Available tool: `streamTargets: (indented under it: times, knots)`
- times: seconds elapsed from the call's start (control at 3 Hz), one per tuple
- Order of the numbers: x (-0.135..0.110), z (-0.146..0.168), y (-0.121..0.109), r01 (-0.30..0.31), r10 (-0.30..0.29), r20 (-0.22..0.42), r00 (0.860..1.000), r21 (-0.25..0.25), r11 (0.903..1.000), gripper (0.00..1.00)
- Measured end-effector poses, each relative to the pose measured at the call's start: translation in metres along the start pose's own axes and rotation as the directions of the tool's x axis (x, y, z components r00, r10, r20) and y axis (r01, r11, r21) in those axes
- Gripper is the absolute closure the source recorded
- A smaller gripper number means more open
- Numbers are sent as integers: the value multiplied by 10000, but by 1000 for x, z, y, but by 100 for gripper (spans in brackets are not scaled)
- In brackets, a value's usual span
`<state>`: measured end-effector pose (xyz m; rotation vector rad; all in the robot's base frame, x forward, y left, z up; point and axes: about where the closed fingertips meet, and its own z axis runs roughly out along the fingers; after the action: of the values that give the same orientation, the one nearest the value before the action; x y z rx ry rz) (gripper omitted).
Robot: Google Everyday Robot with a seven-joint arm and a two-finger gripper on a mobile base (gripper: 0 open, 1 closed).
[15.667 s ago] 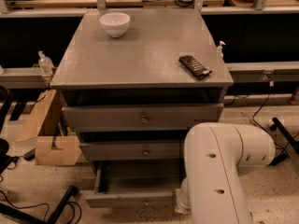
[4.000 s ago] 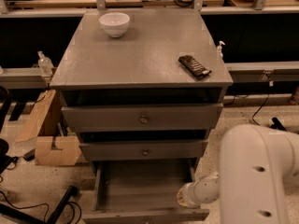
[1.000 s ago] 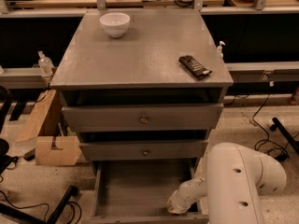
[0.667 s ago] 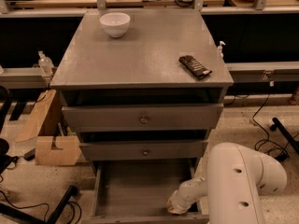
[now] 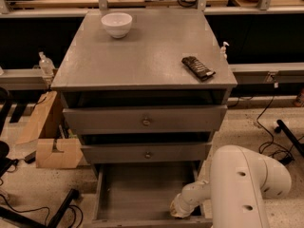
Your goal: Open bottom drawer
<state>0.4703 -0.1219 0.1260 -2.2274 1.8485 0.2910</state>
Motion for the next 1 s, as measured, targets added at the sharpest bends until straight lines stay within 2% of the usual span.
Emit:
streamTargets:
  times: [0.33, 0.67, 1.0]
  knots:
    - [0, 0, 0, 0, 0, 0, 10000, 0, 10000, 59]
    - [0, 0, 0, 0, 0, 4, 10000, -10, 10000, 28]
    - [0, 1, -2, -1, 1, 7, 10000, -18, 10000, 5]
